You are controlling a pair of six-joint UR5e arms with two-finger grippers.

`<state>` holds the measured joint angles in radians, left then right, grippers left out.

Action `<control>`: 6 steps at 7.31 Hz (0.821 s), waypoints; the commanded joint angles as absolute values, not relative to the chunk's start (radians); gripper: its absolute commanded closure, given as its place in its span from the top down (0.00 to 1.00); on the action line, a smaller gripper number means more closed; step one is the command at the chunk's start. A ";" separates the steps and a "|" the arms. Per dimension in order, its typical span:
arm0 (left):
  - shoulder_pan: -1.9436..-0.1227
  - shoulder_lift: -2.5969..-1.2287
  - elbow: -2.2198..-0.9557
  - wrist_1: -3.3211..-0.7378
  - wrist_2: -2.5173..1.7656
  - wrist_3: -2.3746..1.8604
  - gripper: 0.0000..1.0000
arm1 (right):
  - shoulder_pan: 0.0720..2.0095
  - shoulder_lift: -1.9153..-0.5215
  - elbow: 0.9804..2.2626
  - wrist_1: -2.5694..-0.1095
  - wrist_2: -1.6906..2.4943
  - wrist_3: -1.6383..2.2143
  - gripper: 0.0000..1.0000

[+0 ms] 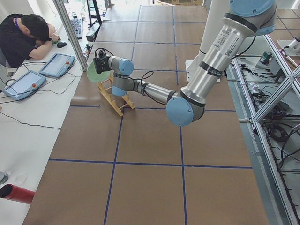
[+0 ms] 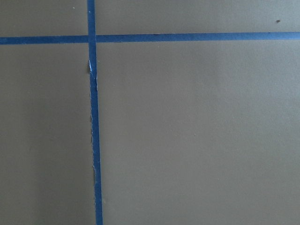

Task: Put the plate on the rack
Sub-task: 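Lower the upright plate between the rack's pegs with the left gripper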

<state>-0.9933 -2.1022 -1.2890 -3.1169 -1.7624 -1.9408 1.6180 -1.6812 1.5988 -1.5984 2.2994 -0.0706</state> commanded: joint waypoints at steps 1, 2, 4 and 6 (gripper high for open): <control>-0.970 -2.095 -1.290 -3.116 -1.761 -1.937 0.00 | 1.618 -1.681 1.598 -1.598 2.299 -0.071 1.00; -0.965 -2.095 -1.290 -3.116 -1.761 -1.936 0.00 | 1.618 -1.681 1.598 -1.598 2.299 -0.071 1.00; -0.941 -2.092 -1.289 -3.112 -1.761 -1.931 0.00 | 1.617 -1.681 1.598 -1.598 2.299 -0.071 1.00; -0.937 -2.089 -1.290 -3.102 -1.767 -1.928 1.00 | 1.617 -1.681 1.598 -1.598 2.299 -0.071 1.00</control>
<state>-0.9408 -2.0912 -1.2895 -3.1080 -1.7625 -1.9309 1.6175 -1.6812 1.5992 -1.5984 2.2994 -0.0706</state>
